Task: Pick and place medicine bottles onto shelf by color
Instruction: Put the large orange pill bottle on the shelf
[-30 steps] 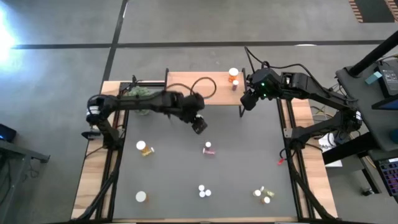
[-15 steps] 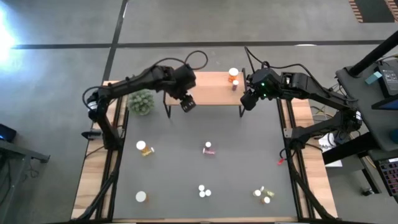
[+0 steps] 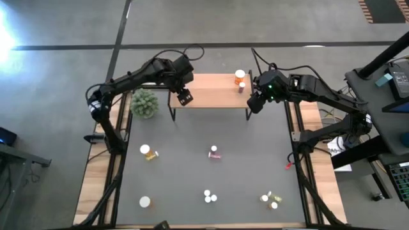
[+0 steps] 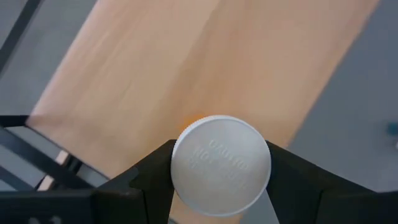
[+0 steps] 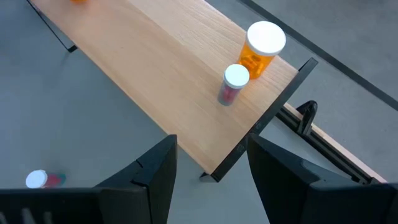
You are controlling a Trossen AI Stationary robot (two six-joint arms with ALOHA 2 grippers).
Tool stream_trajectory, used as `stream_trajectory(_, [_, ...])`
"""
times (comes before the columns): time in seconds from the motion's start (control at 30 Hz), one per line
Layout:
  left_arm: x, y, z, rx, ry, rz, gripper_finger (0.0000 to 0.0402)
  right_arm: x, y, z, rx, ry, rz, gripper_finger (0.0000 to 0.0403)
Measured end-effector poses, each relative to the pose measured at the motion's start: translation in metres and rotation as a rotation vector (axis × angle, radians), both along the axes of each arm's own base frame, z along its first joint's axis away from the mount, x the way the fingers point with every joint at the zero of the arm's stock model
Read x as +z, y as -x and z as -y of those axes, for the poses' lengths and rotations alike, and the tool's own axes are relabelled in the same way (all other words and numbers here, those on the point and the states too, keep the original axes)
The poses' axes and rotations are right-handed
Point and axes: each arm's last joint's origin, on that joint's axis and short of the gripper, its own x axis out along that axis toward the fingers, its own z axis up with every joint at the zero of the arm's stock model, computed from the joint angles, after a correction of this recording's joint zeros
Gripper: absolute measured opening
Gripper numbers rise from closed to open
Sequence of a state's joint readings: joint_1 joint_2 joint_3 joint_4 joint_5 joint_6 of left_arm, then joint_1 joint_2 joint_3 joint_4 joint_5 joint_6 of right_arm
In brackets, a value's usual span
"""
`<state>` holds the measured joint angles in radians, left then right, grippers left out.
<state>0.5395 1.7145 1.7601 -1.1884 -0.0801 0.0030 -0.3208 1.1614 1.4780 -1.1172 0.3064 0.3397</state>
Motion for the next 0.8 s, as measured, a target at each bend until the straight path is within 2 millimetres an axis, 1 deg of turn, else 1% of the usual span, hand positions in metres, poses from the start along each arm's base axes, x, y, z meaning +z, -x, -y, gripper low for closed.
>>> stream_trajectory(0.2, [0.000, 0.009, -0.014, -0.004, -0.018, -0.018, 0.0194, 0.000, 0.000, 0.000, 0.000, 0.000, 0.000, 0.0185])
stream_trajectory(0.57, [-0.001, 0.022, -0.032, 0.004, -0.031, -0.035, 0.0194, 0.000, 0.000, 0.000, 0.000, 0.000, 0.000, 0.0185])
stream_trajectory(0.8, [-0.010, 0.017, -0.044, -0.003, -0.034, -0.025, 0.0194, 0.000, 0.000, 0.000, 0.000, 0.000, 0.000, 0.0185])
